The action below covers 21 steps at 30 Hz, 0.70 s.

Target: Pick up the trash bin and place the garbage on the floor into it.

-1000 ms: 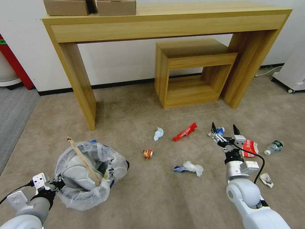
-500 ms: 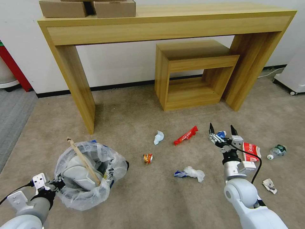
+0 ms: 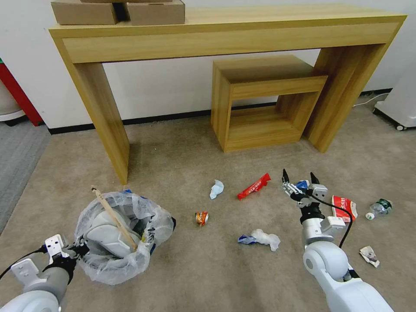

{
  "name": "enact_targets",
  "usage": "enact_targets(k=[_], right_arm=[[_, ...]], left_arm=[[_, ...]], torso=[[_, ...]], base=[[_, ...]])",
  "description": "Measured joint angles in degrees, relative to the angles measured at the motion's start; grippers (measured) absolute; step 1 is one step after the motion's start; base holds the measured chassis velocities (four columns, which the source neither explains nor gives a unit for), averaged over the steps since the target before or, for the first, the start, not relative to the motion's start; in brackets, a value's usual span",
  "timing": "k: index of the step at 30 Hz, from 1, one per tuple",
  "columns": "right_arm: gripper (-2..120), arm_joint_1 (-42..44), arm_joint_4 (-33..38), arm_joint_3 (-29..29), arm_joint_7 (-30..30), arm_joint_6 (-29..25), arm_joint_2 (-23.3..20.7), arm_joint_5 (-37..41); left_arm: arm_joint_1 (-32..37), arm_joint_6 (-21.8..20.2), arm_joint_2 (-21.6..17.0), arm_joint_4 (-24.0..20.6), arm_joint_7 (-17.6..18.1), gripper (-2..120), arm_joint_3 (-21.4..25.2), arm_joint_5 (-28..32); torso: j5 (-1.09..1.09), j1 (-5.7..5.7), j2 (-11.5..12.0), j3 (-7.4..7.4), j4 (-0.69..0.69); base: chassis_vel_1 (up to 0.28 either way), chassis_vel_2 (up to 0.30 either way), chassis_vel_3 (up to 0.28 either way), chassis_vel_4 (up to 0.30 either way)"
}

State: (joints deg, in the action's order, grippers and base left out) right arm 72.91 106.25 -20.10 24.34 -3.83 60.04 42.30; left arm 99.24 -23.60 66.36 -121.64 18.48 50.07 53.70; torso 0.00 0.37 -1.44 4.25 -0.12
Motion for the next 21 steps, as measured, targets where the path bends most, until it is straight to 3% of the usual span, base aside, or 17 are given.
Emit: enact_targets(k=[8, 13, 21], right_arm=[[100, -1.1, -0.5, 1.5, 17.5, 12.4, 1.2, 18.1], [100, -2.1, -3.6, 2.7, 24.4, 13.6, 5.7, 24.5], [100, -5.3, -8.8, 4.9, 27.2, 14.2, 11.8, 28.0]], left_arm=[[-0.6, 0.2, 0.4, 0.5, 0.0, 0, -0.3, -0.4], [-1.0, 0.2, 0.9, 0.9, 0.0, 0, -0.7, -0.9], [-1.1, 0.3, 1.5, 1.1, 0.0, 0, -0.9, -1.3]], torso=[[0.0, 0.0, 0.0, 0.0, 0.0], [0.0, 0.0, 0.0, 0.0, -0.01], [0.0, 0.0, 0.0, 0.0, 0.0]], base=[[0.0, 0.0, 0.0, 0.0], [0.0, 0.0, 0.0, 0.0], [0.0, 0.0, 0.0, 0.0]])
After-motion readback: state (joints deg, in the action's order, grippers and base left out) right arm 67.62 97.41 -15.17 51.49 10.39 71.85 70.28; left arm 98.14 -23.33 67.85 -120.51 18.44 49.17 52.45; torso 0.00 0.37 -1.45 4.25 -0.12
